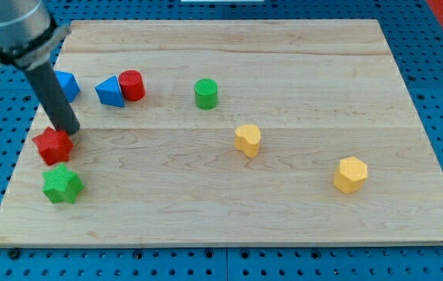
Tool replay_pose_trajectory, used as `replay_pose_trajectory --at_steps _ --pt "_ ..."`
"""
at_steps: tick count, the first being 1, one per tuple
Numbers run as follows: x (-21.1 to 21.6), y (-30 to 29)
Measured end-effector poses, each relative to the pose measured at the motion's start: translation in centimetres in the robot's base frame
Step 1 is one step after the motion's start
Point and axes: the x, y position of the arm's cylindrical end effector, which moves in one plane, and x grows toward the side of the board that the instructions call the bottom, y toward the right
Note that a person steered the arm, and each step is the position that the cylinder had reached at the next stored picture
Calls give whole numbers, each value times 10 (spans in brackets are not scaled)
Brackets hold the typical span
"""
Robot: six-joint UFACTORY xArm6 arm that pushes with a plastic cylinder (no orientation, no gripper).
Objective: Push the red circle top right to the green star
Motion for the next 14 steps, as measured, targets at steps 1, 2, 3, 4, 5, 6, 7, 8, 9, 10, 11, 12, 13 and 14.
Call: replay_pose_trajectory --at_steps 1,2,3,4,5,6,7,8,9,10,11,12,13,14 --pt "-10 30" --pt "-26 125" --pt "-83 184" --pt "-131 159" --pt "-143 130" --pt "-121 94" --pt "-74 81" --pt "-47 83" --pt "-91 89" --pt "-147 45" --pt "-97 33" --pt "-30 33" --pt "-5 33" --pt "-48 36"
